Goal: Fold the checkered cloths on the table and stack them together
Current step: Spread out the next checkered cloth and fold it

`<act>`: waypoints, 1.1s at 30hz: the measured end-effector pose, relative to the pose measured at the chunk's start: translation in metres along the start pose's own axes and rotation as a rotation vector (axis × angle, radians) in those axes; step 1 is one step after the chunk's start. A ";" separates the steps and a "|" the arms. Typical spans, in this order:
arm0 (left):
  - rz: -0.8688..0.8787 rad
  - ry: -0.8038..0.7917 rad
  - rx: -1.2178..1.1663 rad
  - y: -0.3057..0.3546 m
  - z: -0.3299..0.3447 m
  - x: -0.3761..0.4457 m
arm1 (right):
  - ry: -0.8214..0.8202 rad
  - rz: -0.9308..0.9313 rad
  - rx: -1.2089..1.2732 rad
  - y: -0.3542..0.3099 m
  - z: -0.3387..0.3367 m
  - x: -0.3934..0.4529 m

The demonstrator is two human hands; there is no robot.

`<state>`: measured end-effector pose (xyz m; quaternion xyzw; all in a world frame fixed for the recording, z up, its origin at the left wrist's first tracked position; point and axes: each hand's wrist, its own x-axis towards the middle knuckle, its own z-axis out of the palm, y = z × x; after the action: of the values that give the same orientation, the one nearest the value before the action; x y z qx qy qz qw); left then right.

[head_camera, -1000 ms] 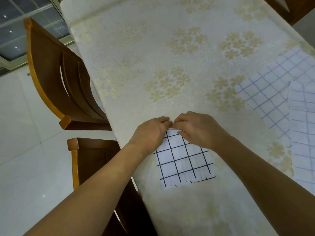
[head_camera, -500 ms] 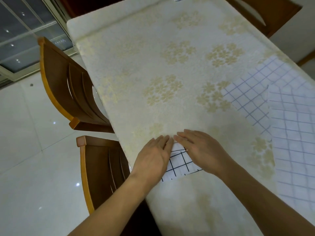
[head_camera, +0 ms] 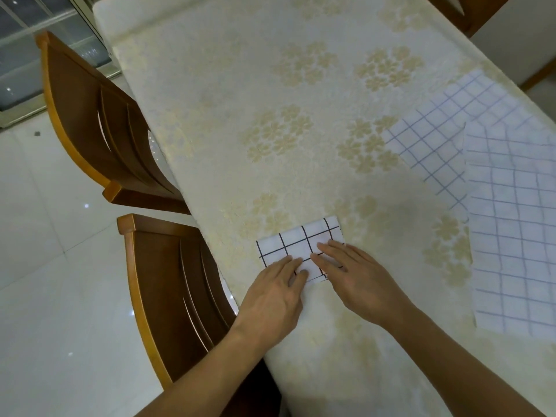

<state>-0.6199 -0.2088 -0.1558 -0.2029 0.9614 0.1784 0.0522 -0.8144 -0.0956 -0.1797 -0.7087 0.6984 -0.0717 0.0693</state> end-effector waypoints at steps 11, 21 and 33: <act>-0.085 0.239 -0.046 -0.015 -0.004 0.029 | 0.250 0.095 0.029 -0.004 -0.003 0.016; -0.210 0.034 0.081 -0.018 0.033 0.045 | -0.163 0.081 -0.110 0.009 0.020 0.053; -0.192 0.032 0.110 -0.031 0.036 0.030 | -0.172 0.214 -0.145 0.024 0.020 0.039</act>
<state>-0.6334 -0.2334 -0.2043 -0.2939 0.9465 0.1162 0.0649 -0.8330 -0.1352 -0.2042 -0.6368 0.7649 0.0478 0.0845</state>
